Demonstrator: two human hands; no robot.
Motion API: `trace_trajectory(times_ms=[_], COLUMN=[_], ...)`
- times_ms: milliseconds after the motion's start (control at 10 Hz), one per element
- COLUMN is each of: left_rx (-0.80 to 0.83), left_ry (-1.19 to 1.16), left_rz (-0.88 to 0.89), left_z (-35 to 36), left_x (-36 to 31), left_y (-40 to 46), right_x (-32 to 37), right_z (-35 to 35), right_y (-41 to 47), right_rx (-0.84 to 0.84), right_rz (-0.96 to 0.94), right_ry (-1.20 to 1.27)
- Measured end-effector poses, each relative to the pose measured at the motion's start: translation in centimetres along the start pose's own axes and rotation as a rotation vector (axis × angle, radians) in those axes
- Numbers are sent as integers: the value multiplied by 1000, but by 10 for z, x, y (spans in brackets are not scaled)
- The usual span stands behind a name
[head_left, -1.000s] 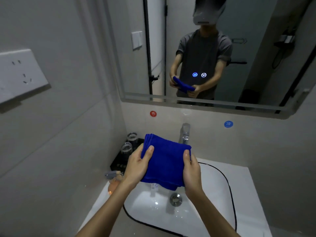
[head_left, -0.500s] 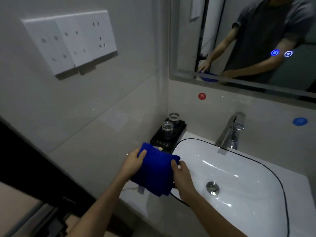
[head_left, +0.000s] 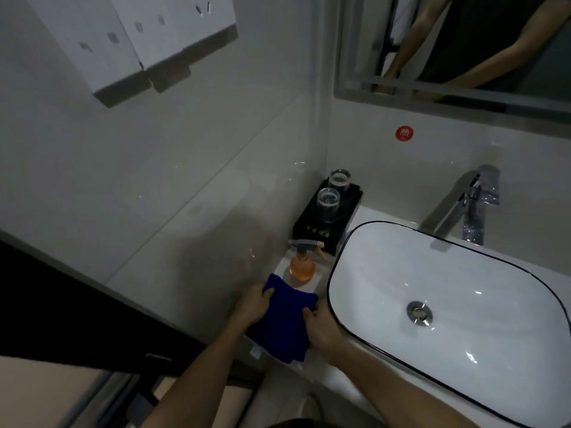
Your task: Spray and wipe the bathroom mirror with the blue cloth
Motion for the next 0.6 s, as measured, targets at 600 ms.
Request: trace_trajectory(times_ms=[600], left_rx=[-21], left_ry=[97], left_rz=[-53], left_z=[13], left_x=[25], left_y=[19], right_x=[-11], right_z=[-3], right_y=[9], right_rx=[30], right_rz=[18], right_ry=[-132])
Point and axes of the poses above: each hand's wrist, its own y-axis towards the middle knuckle, its own z-axis out of the palm, x = y × z, the point moved 5 cm from there along y, towards the middle knuckle, and after that the axes turned 8 degrees about y, right-handed, at the moved point
